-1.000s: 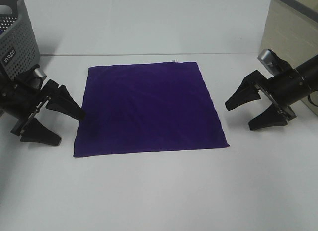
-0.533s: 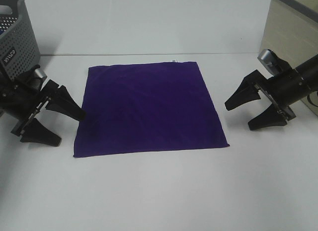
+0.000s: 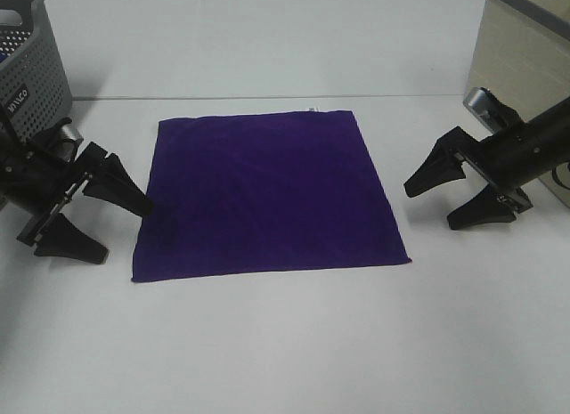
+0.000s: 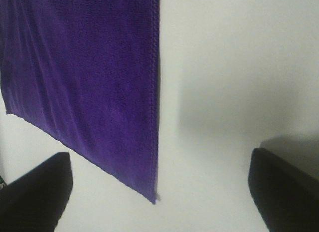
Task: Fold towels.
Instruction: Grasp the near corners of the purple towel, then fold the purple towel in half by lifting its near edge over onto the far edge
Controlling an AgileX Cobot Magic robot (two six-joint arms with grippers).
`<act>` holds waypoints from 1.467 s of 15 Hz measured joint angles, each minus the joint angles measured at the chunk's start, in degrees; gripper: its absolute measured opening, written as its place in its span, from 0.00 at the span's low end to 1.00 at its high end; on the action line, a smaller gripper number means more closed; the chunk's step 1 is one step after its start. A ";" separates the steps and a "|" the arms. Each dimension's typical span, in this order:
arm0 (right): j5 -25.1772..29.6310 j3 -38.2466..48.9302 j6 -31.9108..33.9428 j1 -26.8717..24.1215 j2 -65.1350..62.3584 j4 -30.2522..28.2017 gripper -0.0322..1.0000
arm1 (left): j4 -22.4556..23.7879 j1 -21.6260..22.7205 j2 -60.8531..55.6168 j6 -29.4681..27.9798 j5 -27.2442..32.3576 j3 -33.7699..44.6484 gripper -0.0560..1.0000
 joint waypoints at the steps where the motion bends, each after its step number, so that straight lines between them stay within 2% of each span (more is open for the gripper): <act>1: -0.52 0.00 0.29 0.00 0.00 -0.11 0.93 | 0.52 -0.29 0.00 -0.34 -0.23 0.00 0.94; 6: -0.80 -0.06 1.03 0.00 0.34 -0.46 0.91 | 2.69 -3.15 -0.52 -1.09 -2.58 0.00 0.90; 10: 2.35 -0.52 1.66 -0.11 2.46 2.29 0.90 | 2.69 -3.90 -0.63 -1.26 -3.21 -0.06 0.90; 12: 2.41 -0.52 4.64 0.40 2.58 1.89 0.89 | 2.75 -5.04 -0.74 -2.58 -3.95 -0.06 0.90; 14: 2.12 -0.86 10.14 3.78 2.58 -1.26 0.84 | 2.81 -7.68 -0.74 -5.16 -6.13 -0.34 0.88; 17: 2.69 -4.70 17.53 11.92 5.39 -5.79 0.71 | 5.79 -14.61 1.20 -12.09 -7.62 -5.04 0.83; 18: 3.90 -6.88 20.40 14.61 6.59 -7.68 0.64 | 8.08 -17.07 2.23 -15.58 -7.68 -7.28 0.78; 19: 4.58 -8.65 22.98 16.62 7.33 -10.20 0.59 | 10.83 -19.54 3.15 -18.62 -7.96 -9.34 0.69; 20: 4.87 -9.91 25.04 18.22 7.79 -12.55 0.41 | 13.58 -21.83 3.84 -21.31 -8.54 -11.06 0.57; 22: 5.04 -10.89 26.99 19.14 8.19 -14.73 0.14 | 16.21 -24.52 4.87 -23.20 -10.31 -13.29 0.21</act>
